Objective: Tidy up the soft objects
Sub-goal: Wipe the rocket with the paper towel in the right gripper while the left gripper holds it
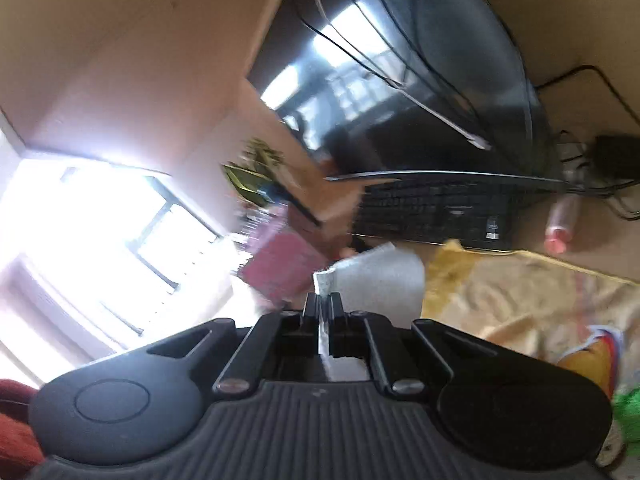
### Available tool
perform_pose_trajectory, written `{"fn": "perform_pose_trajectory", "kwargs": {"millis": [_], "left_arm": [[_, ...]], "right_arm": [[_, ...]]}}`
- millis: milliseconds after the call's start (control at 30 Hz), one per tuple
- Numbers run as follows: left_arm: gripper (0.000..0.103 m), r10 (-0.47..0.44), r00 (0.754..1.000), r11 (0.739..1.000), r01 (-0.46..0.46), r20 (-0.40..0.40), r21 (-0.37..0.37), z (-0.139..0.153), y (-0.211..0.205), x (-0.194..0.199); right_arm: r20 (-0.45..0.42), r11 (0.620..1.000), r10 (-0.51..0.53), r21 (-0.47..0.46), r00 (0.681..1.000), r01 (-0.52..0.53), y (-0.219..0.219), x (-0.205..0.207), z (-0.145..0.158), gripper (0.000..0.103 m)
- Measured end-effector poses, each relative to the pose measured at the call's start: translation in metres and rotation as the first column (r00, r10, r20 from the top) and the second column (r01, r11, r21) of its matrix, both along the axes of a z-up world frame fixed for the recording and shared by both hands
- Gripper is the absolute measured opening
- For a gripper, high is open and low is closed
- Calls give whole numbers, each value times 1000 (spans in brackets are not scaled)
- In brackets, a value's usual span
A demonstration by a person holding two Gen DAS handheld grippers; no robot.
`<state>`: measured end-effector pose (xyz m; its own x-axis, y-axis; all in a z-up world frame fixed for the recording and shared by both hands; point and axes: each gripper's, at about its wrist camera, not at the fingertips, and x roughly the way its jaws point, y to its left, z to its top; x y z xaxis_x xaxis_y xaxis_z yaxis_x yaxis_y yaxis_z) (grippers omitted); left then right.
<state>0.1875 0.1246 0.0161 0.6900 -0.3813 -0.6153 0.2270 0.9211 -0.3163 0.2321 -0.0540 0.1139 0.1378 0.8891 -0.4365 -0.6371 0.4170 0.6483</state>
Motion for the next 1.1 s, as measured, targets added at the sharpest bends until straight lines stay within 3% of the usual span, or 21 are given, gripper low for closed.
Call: {"fn": "perform_pose_trajectory", "kwargs": {"millis": [133, 433, 533, 667, 733, 867, 1033, 1100], "left_arm": [[52, 9, 1000, 1000, -9, -5, -4, 0, 0, -2], [53, 11, 1000, 1000, -10, -24, 9, 1, -2, -9], [57, 24, 999, 1000, -23, -40, 17, -9, 15, -1], [63, 49, 996, 999, -49, -71, -1, -17, 42, -17], [71, 68, 994, 998, -70, -86, -12, -21, 53, -24], [72, 117, 988, 993, -120, -102, -23, -26, 70, -35], [72, 161, 981, 985, -166, -108, -39, -26, 90, -46], [73, 181, 977, 982, -187, -114, -40, -28, 97, -48]], "right_arm": [[0, 989, -71, -128, 997, 71, -2, 6, -26, 5], [-15, 956, -159, -251, 987, 150, -11, 27, -70, 5], [-4, 941, -165, -302, 986, 156, -6, 30, -85, 5], [47, 906, -158, -390, 986, 164, 6, 31, -100, 5], [80, 882, -147, -440, 986, 167, 15, 31, -107, 5], [118, 836, -113, -525, 987, 158, 31, 29, -123, 5], [68, 834, -87, -541, 994, 110, 41, 26, -136, 16], [56, 851, -80, -516, 995, 97, 44, 23, -135, 39]]}}
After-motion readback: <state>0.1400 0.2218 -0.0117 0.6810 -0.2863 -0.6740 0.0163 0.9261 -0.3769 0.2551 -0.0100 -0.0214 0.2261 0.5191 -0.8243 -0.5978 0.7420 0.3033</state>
